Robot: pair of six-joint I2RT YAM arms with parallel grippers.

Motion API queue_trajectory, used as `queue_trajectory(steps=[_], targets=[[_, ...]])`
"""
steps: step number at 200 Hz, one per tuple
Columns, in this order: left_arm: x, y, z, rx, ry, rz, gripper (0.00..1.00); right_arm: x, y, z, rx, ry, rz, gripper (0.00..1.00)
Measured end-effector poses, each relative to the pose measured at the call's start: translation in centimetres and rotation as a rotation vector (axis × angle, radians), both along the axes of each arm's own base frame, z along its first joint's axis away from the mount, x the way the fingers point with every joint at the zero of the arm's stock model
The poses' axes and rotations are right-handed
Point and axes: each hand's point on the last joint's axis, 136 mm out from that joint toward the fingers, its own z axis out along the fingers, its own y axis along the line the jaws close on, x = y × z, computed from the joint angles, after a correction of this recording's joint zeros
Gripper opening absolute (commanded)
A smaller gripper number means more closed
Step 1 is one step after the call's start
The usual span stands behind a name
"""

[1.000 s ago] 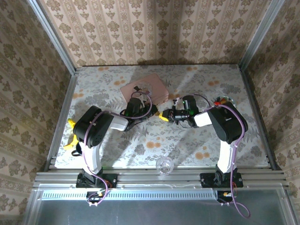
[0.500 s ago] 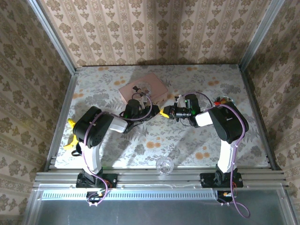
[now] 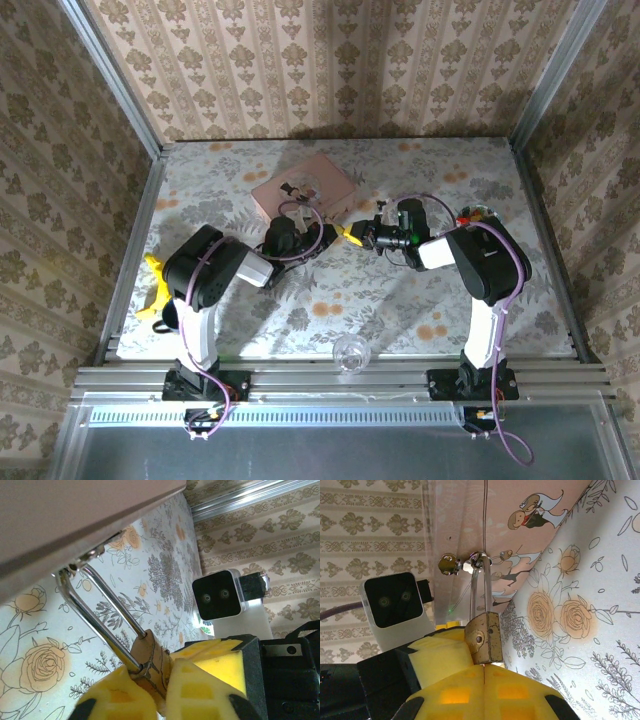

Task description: Unlock a padlock with a key

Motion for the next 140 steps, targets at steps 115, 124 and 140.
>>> queue_trajectory(steps=[115,124,140], targets=[[-0.64,0.41,-0.14,-0.008,-0.019,0.002,0.0,0.06,-0.48,0.09,-0.014,-0.015,-0.04,0.29],[-0.7,0.42,-0.13,-0.008,-0.021,0.0,0.0,0.02,-0.64,0.09,-0.018,-0.016,-0.051,0.3],[-0.72,0.44,-0.12,-0.009,-0.023,0.0,0.0,-0.14,-0.9,0.14,-0.022,-0.021,-0.065,0.3]])
